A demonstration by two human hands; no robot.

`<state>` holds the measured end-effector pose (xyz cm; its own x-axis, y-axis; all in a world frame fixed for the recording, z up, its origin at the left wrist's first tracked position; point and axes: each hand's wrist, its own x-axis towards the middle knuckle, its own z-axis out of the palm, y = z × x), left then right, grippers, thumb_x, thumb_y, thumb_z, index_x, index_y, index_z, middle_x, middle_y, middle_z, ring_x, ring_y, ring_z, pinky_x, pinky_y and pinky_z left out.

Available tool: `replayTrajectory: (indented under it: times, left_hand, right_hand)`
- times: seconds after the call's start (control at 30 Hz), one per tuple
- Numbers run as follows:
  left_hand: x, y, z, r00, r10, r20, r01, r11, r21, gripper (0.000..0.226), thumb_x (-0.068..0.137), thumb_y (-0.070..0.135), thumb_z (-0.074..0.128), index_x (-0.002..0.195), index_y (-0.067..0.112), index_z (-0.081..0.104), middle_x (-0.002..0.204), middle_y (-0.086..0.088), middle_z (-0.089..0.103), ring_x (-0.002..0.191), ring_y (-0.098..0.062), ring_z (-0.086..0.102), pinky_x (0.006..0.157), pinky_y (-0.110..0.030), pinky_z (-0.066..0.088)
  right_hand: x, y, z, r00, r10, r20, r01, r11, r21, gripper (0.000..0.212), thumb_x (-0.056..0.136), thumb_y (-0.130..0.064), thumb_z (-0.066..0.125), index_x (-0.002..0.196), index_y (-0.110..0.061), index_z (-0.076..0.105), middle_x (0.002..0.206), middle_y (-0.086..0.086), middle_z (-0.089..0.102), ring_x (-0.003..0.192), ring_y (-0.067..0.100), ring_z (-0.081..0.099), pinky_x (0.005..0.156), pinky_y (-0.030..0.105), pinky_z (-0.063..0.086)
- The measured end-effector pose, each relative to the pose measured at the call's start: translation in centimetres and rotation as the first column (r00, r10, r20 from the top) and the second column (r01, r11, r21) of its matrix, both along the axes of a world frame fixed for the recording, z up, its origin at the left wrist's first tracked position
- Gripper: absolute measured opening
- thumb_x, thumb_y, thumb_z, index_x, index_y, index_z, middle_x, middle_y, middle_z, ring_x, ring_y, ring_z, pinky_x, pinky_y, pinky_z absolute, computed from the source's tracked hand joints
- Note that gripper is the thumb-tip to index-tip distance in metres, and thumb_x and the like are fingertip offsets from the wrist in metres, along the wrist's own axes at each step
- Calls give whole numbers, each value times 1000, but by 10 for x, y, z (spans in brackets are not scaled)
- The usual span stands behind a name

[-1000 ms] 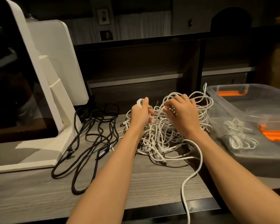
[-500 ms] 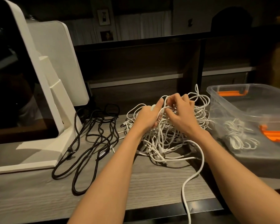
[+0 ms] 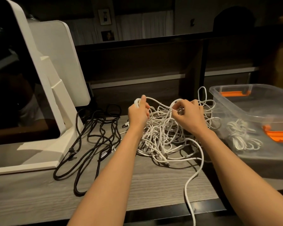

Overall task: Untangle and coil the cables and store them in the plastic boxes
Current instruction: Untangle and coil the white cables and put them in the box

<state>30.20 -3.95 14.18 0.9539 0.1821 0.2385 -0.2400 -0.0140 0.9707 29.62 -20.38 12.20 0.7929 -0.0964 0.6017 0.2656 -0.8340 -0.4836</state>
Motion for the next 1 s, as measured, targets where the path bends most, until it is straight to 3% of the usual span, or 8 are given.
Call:
replayTrajectory:
  times: [0.17, 0.27, 0.47, 0.57, 0.67, 0.77, 0.87, 1.0]
  left_hand:
    - [2, -3, -3, 999, 13, -32, -15, 998, -69, 40, 103, 39, 40, 89, 14, 68, 53, 3, 46, 43, -3, 42, 52, -18, 39]
    - [2, 0, 0, 976, -202, -82, 179, 957, -230, 42, 103, 44, 38, 113, 15, 67, 56, 6, 40, 45, -3, 31, 44, -17, 26]
    - [-3, -2, 5, 911, -407, -68, 367, 874, -317, 44, 101, 49, 37, 120, 20, 63, 61, 6, 43, 46, -3, 29, 44, -16, 24]
    - [-6, -4, 4, 904, -427, -30, 383, 838, -389, 39, 101, 48, 36, 115, 28, 67, 87, 2, 57, 52, -4, 34, 48, -17, 30]
    - [-9, -6, 6, 883, -470, 2, 419, 785, -456, 41, 102, 50, 31, 108, 30, 68, 118, 3, 62, 81, -7, 51, 69, -22, 44]
    - [-11, -5, 9, 890, -455, -15, 373, 747, -551, 46, 102, 49, 30, 93, 22, 65, 101, 5, 72, 107, -12, 60, 98, -32, 41]
    - [-9, -6, 9, 904, -425, -41, 273, 648, -711, 45, 100, 49, 38, 77, 15, 57, 65, 0, 63, 69, -13, 64, 83, -34, 53]
    - [-9, -11, 11, 934, -339, -111, 179, 715, -676, 46, 102, 46, 38, 68, 15, 46, 50, 4, 40, 41, -8, 38, 48, -22, 42]
  right_hand:
    - [-1, 0, 0, 989, -57, 140, 77, 987, -142, 13, 90, -36, 60, 90, -26, 68, 89, -17, 53, 95, 12, 38, 80, 27, 14]
    - [-2, -3, -1, 972, -23, 233, 65, 982, -175, 14, 91, -35, 61, 91, -23, 68, 87, -18, 54, 88, 9, 35, 75, 26, 11]
    - [0, -3, -3, 971, -45, 236, 119, 943, -310, 14, 94, -31, 55, 98, -22, 65, 97, -6, 64, 95, 21, 47, 84, 34, 19]
    - [-1, 1, -2, 983, -91, 158, 138, 938, -319, 23, 95, -39, 49, 99, -23, 65, 99, -6, 62, 101, 20, 45, 92, 37, 21]
    - [-2, 2, 0, 985, -157, 67, 170, 925, -339, 28, 95, -43, 45, 101, -24, 65, 106, -5, 59, 109, 21, 41, 97, 40, 22]
    - [-3, 0, 2, 975, -222, -25, 199, 912, -358, 30, 93, -45, 45, 103, -26, 67, 112, -4, 54, 116, 23, 37, 99, 42, 22]
    - [-3, 0, 3, 969, -241, -54, 212, 923, -322, 28, 91, -43, 48, 103, -24, 66, 113, -4, 53, 118, 24, 36, 100, 43, 23]
    - [-4, 3, 1, 972, -226, -67, 205, 951, -232, 25, 91, -35, 48, 106, -21, 61, 117, -2, 53, 118, 27, 36, 101, 44, 24]
